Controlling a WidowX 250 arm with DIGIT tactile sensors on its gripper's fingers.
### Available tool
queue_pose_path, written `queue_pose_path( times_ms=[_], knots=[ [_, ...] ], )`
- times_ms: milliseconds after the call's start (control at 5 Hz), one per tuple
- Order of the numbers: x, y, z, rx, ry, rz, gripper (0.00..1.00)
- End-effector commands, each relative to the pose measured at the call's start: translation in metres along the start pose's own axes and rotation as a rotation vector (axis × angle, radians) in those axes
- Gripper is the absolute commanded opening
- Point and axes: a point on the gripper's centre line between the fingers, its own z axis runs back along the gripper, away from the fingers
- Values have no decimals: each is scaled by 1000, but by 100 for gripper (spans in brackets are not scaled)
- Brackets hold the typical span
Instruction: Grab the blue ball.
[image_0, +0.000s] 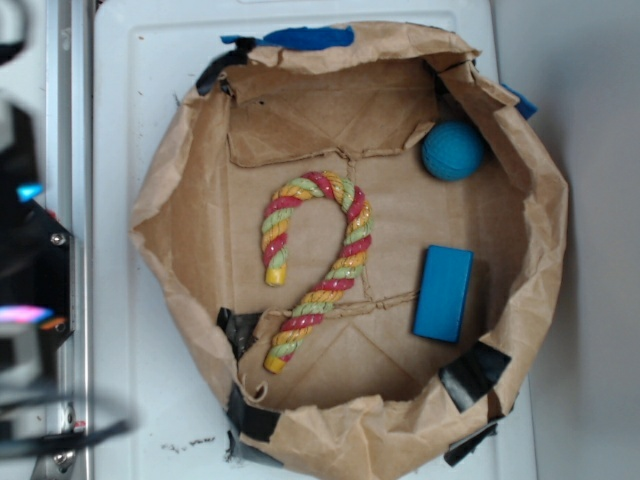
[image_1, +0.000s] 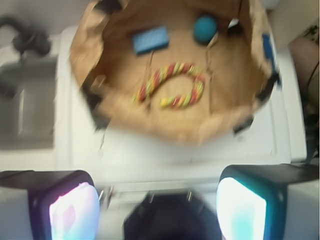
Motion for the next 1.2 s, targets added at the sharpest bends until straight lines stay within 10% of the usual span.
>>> queue_pose_path(
  times_ms=[0,600,1000],
  knots=[
    [32,16,-2,39,-132,84,100],
    [32,16,-2,39,-132,84,100],
    [80,22,-81,173,-23,68,100]
  ],
)
